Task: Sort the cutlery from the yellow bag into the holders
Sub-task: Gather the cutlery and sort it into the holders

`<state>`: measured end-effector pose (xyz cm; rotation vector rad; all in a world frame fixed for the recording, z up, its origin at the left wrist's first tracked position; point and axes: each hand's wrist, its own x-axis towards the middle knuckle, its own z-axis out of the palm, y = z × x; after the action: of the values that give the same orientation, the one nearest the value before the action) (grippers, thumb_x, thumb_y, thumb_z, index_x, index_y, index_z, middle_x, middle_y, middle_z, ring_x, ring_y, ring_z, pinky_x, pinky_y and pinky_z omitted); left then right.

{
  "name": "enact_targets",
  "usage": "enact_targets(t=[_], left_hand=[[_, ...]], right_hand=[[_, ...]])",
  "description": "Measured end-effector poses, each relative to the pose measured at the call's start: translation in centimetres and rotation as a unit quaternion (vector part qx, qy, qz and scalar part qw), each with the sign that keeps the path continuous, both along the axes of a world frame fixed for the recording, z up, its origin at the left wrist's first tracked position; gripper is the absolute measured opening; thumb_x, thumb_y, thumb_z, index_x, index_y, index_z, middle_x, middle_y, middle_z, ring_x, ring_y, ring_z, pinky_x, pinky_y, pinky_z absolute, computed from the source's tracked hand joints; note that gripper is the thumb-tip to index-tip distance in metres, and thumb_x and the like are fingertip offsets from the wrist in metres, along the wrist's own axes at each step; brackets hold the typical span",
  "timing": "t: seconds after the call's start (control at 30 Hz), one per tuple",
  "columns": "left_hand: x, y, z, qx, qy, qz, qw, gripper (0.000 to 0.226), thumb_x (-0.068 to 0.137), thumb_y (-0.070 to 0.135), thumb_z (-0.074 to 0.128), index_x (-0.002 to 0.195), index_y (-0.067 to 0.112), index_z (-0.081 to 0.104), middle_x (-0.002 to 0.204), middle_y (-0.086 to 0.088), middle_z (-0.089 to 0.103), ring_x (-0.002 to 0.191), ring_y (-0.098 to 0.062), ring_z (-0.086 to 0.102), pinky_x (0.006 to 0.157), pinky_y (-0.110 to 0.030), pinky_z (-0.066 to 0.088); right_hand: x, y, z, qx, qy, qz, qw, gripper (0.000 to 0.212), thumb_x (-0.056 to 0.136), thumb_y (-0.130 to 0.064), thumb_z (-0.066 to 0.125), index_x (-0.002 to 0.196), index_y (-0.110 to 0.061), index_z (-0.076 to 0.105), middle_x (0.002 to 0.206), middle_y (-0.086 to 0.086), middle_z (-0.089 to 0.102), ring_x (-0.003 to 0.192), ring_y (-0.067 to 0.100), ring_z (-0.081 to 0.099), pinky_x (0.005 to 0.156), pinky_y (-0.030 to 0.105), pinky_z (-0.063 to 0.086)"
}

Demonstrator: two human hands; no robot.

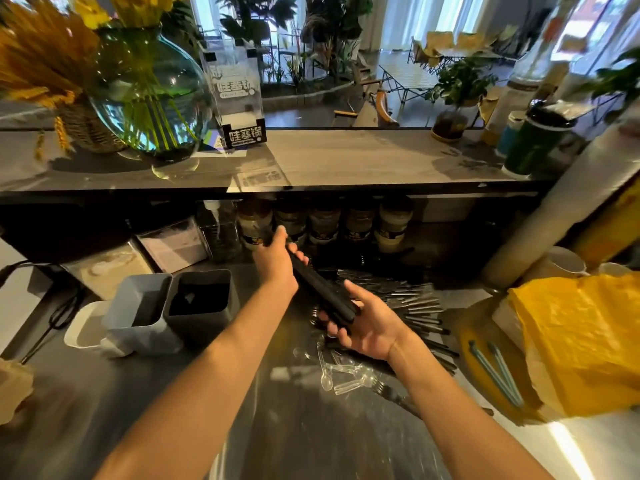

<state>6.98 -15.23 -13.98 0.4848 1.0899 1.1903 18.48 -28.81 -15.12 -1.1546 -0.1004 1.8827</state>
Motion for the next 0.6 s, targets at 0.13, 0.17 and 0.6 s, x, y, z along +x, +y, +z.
enact_targets(t=[0.13, 0.17, 0.6], left_hand=[[2.6, -1.7, -0.4, 0.05, 0.01, 0.038, 0.998, 0.01, 0.096, 0.007, 0.061, 0.092, 0.007, 0.052, 0.052, -0.001, 0.048, 0.038, -0.014, 0.044, 0.046, -0.029, 0.045], [3.2, -2.3, -0.4, 0.059, 0.011, 0.043, 0.997, 0.009, 0.095, 0.005, 0.061, 0.089, 0.007, 0.054, 0.051, 0.001, 0.048, 0.039, -0.013, 0.044, 0.046, -0.028, 0.044], [8.8, -5.9, -2.0, -0.026, -0.079, -0.087, 0.993, 0.016, 0.094, 0.016, 0.065, 0.082, 0.01, 0.056, 0.06, 0.0, 0.05, 0.05, -0.013, 0.049, 0.052, -0.027, 0.048]], right_hand=[[-0.5, 1.2, 0.1, -0.073, -0.053, -0.224, 0.97, 0.032, 0.097, -0.033, 0.056, 0.091, -0.002, 0.061, 0.091, 0.018, 0.062, 0.078, 0.027, 0.062, 0.049, 0.027, 0.057], [-0.6, 1.6, 0.1, -0.075, -0.066, -0.245, 0.965, 0.03, 0.099, -0.03, 0.053, 0.088, -0.002, 0.06, 0.089, 0.017, 0.061, 0.08, 0.026, 0.061, 0.055, 0.03, 0.058], [4.1, 1.0, -0.8, -0.034, -0.174, -0.129, 0.976, 0.046, 0.106, -0.047, 0.033, 0.101, -0.013, 0.063, 0.078, 0.008, 0.07, 0.057, 0.022, 0.06, 0.05, 0.026, 0.039]])
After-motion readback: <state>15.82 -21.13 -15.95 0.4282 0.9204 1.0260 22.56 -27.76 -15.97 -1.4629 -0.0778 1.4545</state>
